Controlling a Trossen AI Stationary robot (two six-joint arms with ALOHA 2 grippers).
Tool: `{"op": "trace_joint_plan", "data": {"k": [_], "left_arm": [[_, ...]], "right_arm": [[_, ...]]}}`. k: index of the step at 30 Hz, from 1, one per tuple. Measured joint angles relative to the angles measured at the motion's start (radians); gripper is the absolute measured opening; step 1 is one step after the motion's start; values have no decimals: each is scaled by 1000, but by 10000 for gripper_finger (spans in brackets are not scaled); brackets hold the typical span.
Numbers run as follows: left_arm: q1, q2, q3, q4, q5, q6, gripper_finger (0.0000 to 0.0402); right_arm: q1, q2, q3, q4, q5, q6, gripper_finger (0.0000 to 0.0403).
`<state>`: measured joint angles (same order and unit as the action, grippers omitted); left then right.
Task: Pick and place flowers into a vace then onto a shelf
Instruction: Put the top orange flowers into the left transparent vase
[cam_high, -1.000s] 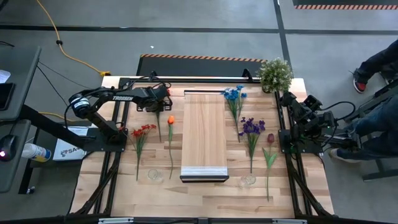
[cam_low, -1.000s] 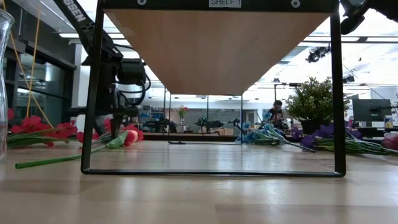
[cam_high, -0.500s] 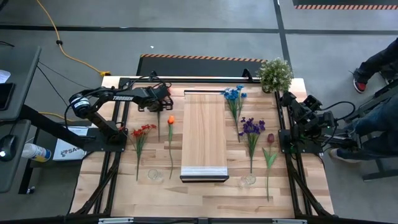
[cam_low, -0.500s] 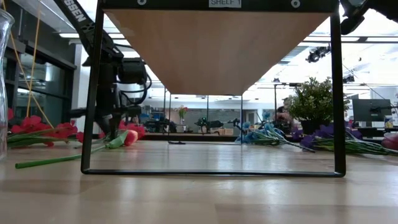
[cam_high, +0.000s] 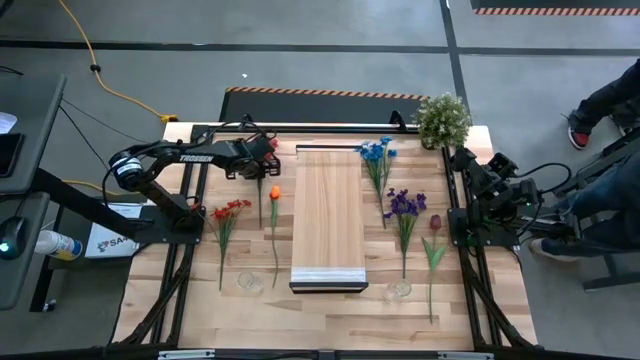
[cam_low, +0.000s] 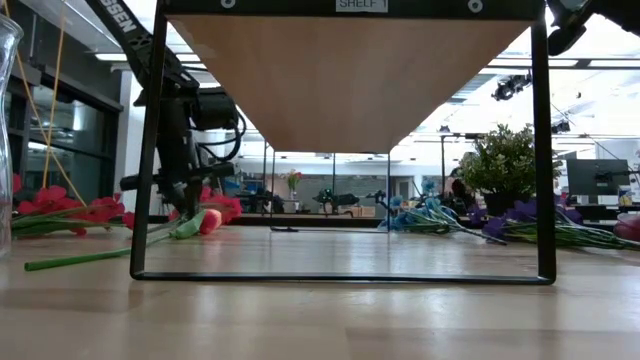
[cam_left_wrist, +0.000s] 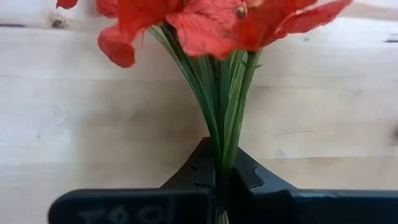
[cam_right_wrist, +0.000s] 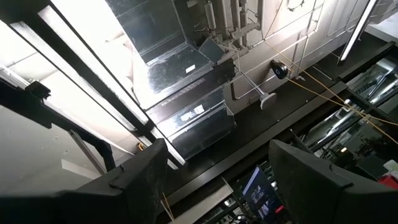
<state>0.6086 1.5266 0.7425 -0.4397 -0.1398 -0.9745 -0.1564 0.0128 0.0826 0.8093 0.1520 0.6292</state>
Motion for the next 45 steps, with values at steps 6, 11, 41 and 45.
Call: {"op": "trace_joint_plan", "data": {"k": [6, 11, 41, 45], "left_arm": [[0, -54, 0, -8, -1, 0, 41], [0, -122, 0, -34, -9, 0, 40], [0, -544, 234, -258, -89, 91, 40], [0, -544, 325, -295, -108, 133, 40]], "right_arm": [[0, 0, 0, 0, -2, 0, 267], [0, 0, 0, 0, -3, 0, 267], [0, 0, 0, 0, -6, 0, 266], [0, 0, 0, 1, -7, 0, 268]]}}
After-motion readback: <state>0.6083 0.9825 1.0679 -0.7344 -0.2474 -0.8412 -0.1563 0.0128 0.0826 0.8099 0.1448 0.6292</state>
